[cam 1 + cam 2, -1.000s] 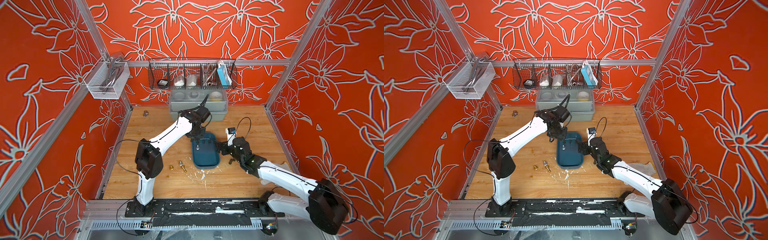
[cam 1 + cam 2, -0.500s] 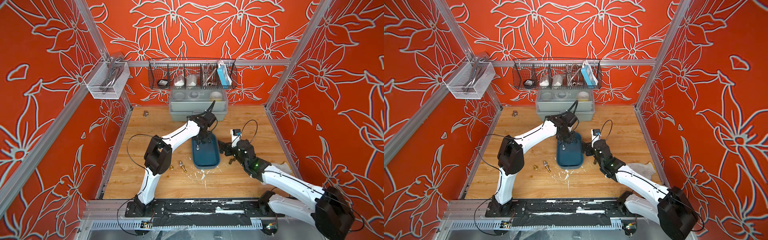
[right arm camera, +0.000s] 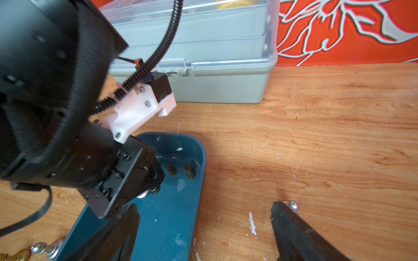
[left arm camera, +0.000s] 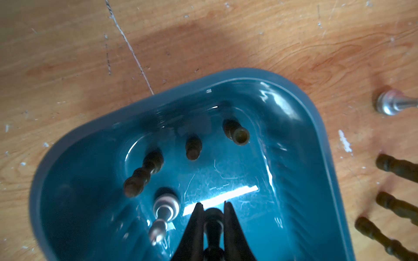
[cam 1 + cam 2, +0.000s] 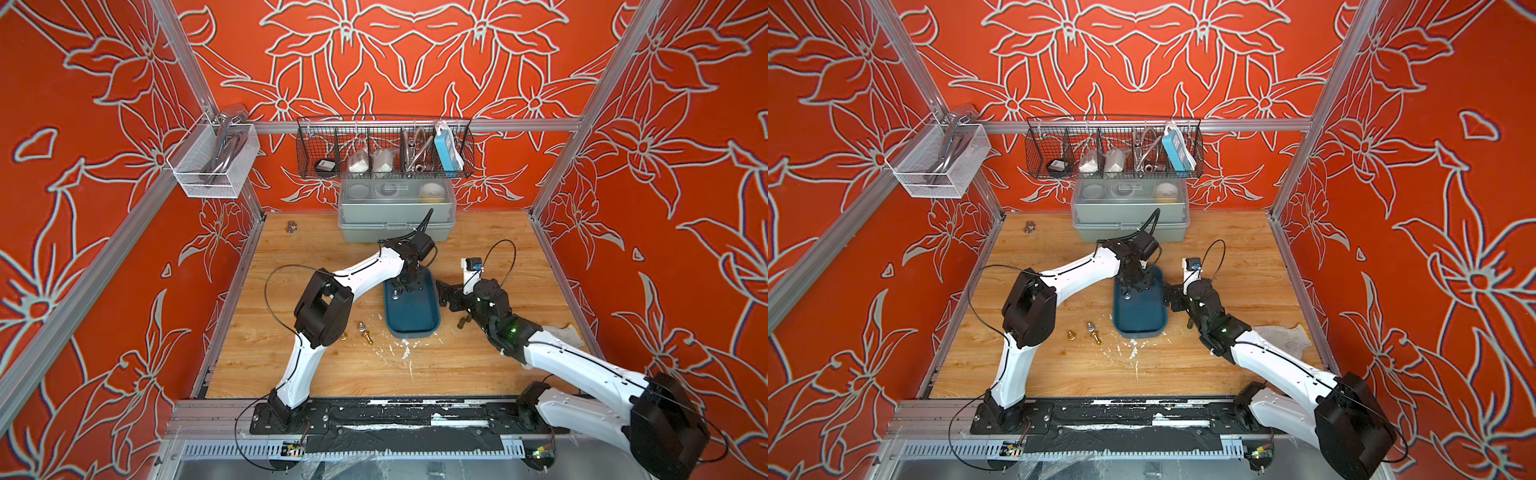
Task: Put the chess pieces into the storage box
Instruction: Place the chess piece in the storage box.
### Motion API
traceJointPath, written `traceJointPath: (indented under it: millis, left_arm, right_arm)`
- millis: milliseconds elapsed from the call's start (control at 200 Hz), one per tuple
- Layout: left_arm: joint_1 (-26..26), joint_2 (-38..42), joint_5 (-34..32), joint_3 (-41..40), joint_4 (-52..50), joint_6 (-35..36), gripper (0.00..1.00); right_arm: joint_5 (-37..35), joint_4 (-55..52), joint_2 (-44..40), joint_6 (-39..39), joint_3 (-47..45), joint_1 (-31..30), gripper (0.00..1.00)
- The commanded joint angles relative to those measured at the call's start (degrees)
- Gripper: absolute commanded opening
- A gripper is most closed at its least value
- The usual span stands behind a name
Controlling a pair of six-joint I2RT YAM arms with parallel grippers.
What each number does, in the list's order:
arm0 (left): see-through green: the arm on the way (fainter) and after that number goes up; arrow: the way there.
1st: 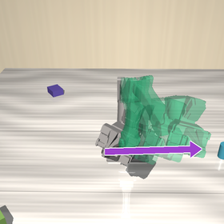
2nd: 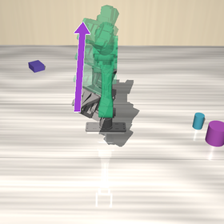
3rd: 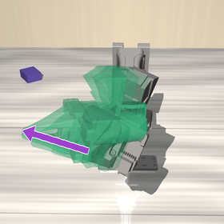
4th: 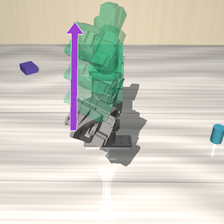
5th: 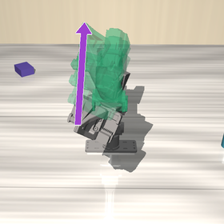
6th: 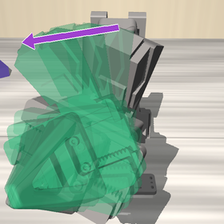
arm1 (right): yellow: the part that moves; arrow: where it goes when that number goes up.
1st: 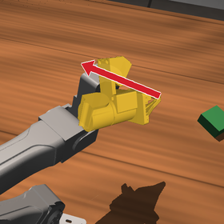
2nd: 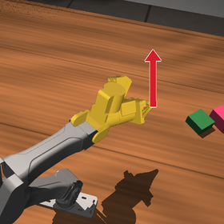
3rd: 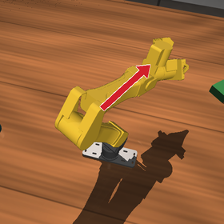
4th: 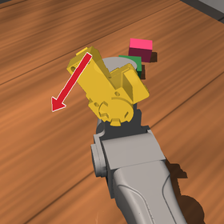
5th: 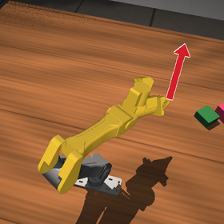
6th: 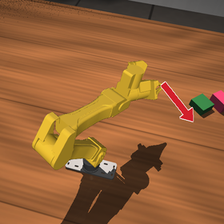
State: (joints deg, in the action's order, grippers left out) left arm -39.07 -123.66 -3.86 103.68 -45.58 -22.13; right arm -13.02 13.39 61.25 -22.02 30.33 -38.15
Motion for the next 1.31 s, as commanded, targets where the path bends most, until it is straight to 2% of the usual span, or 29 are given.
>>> traceJointPath:
  millis: [0,230,946,1301]
  left_arm:
    - [-0.39,-1.41,-2.24,-0.28,0.58,-0.35,0.15]
    - [-0.82,-3.51,-4.21,0.40,0.32,-0.16,0.15]
    - [-1.18,-6.61,-4.58,2.23,-1.39,-0.20,0.17]
    - [-1.36,-6.17,-4.36,2.43,-2.14,-0.10,0.24]
  right_arm:
    - [-0.20,1.11,0.34,-0.50,-0.55,0.37,0.96]
    - [0.00,1.07,0.45,-0.39,-0.50,0.40,0.96]
    - [0.00,1.47,0.00,-0.22,-0.88,0.40,0.96]
    - [0.43,1.73,0.20,-0.28,-0.90,0.45,0.96]
